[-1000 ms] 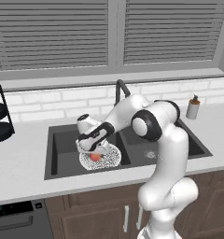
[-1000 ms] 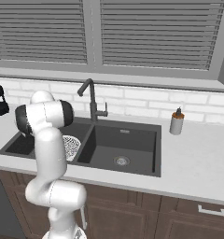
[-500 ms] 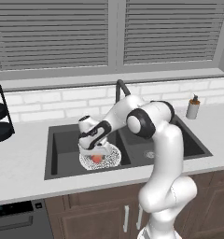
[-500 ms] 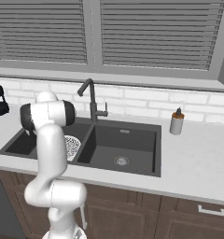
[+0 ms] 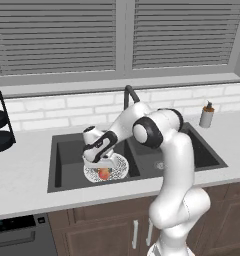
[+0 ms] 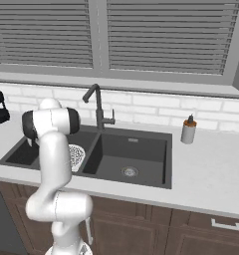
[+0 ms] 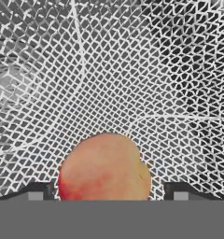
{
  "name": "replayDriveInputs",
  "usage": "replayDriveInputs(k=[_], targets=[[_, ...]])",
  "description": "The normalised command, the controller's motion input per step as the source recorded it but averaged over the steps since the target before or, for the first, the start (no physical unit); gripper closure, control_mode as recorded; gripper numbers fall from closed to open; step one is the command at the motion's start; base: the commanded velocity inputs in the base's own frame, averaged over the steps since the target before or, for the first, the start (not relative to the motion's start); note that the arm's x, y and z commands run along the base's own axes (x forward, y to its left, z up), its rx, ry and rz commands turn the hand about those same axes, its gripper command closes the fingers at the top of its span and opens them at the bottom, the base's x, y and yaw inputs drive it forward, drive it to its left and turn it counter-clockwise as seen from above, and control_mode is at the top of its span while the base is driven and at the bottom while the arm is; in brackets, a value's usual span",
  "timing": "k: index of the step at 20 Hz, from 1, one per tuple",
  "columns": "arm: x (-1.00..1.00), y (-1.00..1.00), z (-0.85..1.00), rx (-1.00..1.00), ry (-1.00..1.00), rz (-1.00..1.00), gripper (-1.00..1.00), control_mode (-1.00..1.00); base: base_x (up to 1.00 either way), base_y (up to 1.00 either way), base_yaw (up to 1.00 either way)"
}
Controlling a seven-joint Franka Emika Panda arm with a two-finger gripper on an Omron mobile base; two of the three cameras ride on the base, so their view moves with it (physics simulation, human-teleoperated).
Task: Put the colander in the sink, put the peach in the colander, and turn on the sink faucet and pour water over the colander.
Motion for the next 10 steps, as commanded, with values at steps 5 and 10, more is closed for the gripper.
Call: replayDriveInputs(k=[5,10], targets=[[-0.06,0.00,0.12,0.00,-0.07,0.01,-1.00,-1.00,0.00,0.00,0.00],[-0.47,-0.02,0.80,0.04,-0.24,0.05,-1.00,-1.00,0.00,0.00,0.00]])
